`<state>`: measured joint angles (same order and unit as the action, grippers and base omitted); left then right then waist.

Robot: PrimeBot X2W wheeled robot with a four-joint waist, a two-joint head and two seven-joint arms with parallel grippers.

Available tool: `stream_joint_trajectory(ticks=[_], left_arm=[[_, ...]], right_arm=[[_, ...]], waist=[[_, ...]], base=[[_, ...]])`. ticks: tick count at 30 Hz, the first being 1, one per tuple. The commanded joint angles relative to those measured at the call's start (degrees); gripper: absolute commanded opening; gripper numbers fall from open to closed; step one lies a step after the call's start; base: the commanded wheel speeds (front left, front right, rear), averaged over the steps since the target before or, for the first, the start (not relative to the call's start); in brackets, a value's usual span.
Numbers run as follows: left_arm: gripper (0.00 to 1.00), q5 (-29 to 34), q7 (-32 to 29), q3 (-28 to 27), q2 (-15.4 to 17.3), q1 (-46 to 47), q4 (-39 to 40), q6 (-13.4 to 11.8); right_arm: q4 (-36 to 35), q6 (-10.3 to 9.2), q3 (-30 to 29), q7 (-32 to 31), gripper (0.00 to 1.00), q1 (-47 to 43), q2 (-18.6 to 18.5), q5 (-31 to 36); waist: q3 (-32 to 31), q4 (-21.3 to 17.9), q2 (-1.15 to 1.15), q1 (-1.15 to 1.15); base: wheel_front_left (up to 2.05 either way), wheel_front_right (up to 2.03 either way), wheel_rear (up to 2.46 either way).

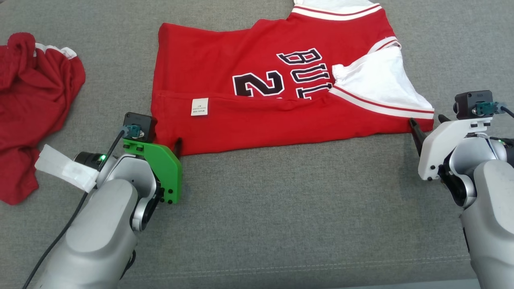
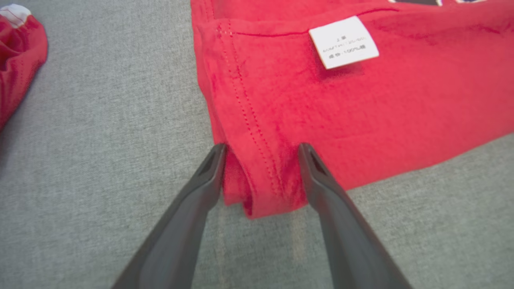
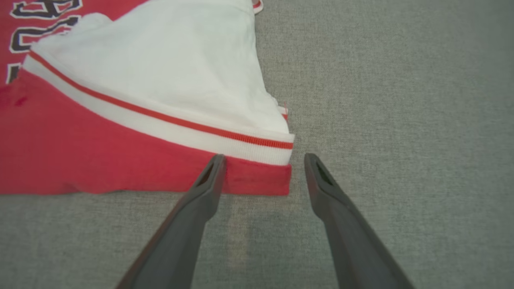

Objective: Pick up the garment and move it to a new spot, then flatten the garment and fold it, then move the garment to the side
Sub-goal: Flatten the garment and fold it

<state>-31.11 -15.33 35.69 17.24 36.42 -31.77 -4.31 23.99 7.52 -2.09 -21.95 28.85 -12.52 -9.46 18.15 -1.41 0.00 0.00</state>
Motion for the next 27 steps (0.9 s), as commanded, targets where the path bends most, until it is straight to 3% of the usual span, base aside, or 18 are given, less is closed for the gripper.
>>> stream_joint_trajectory(ticks=[1,3,5,6,7,9,13,16,17,18,19,20,21,23,24,27], left_arm=[[0.84,-0.31,-0.28,0.01,-0.07,0.9,0.12,-0.22],[0.79,-0.23,-0.5,0.05,0.02,1.24,0.15,-0.39],[0.75,-0.15,-0.44,0.09,0.19,1.59,0.29,-0.49],[0.75,-0.15,-0.44,0.09,0.19,1.59,0.29,-0.49],[0.77,-0.14,-0.44,0.12,0.26,1.68,0.48,-0.52],[1.0,-0.21,-0.61,0.26,0.44,1.5,0.9,-0.6],[1.0,-0.43,-0.64,0.24,0.88,0.71,2.07,-0.86],[1.0,-0.78,-1.21,0.03,1.29,0.09,2.95,-1.28],[0.93,-1.01,-1.59,-0.03,1.34,-0.05,3.22,-1.39],[0.71,-1.06,-1.94,0.06,1.44,-0.23,3.44,-1.4],[0.56,-1.31,-2.36,0.17,1.49,-0.54,3.72,-1.46],[0.49,-1.55,-2.7,0.26,1.49,-0.78,4.04,-1.49],[0.48,-1.6,-2.8,0.29,1.57,-0.84,4.36,-1.55],[0.3,-1.68,-2.75,0.52,1.52,-0.89,5.02,-1.53],[0.02,-1.72,-2.57,0.55,1.41,-0.83,5.15,-1.5],[0.0,-1.69,-2.26,0.65,1.5,-0.78,5.42,-1.59]], right_arm=[[1.15,-0.07,-0.2,-0.07,1.0,0.67,-0.08,0.25],[1.89,-0.07,-0.15,0.15,1.0,1.15,-0.16,0.3],[2.71,-0.07,-0.07,0.11,0.84,1.44,-0.05,0.3],[2.71,-0.07,-0.07,0.11,0.84,1.44,-0.05,0.3],[2.97,-0.07,-0.07,0.2,0.76,1.63,-0.03,0.32],[3.46,-0.07,-0.04,0.21,0.78,1.78,0.07,0.25],[4.05,-0.07,-0.01,0.28,0.73,1.76,-0.1,-0.07],[4.26,-0.07,-0.16,0.45,0.56,1.82,-0.29,-0.11],[4.32,-0.07,-0.21,0.51,0.47,1.87,-0.31,-0.11],[4.42,-0.07,-0.27,0.47,0.45,1.9,-0.33,-0.14],[4.51,-0.07,-0.33,0.4,0.44,1.91,-0.36,-0.14],[4.67,-0.07,-0.42,0.2,0.44,1.91,-0.35,-0.19],[4.78,-0.07,-0.4,0.03,0.44,1.86,-0.31,-0.22],[4.86,-0.07,-0.37,-0.12,0.13,1.92,-0.14,-0.18],[4.89,-0.07,-0.27,-0.1,0.0,1.95,-0.1,-0.17],[4.94,-0.06,0.18,-0.07,0.0,1.91,-0.1,-0.07]], waist=[[0.28,0.33,0.0,0.0],[0.41,0.44,0.0,0.0],[0.49,0.49,0.0,0.0],[0.49,0.49,0.0,0.0],[0.5,0.52,0.0,0.0],[0.46,0.57,0.0,0.0],[0.38,0.61,0.0,0.0],[0.34,0.67,0.0,0.0],[0.34,0.67,0.0,0.0],[0.35,0.69,0.0,0.0],[0.36,0.74,0.0,0.0],[0.39,0.79,0.0,0.0],[0.45,0.83,0.0,0.0],[0.71,0.86,0.0,0.0],[0.78,0.87,0.0,0.0],[0.85,0.78,0.0,0.0]], base=[[0.0,0.0,0.0],[0.0,0.0,0.0],[0.0,0.0,0.0],[0.0,0.0,0.0],[0.0,0.0,0.0],[0.0,0.0,0.0],[0.0,0.0,0.0],[0.0,0.0,0.0],[0.0,0.0,0.0],[0.0,0.0,0.0],[0.0,0.0,0.0],[0.0,0.0,0.0],[0.0,0.0,0.0],[0.0,0.0,0.0],[0.0,0.0,0.0],[0.0,0.0,0.0]])
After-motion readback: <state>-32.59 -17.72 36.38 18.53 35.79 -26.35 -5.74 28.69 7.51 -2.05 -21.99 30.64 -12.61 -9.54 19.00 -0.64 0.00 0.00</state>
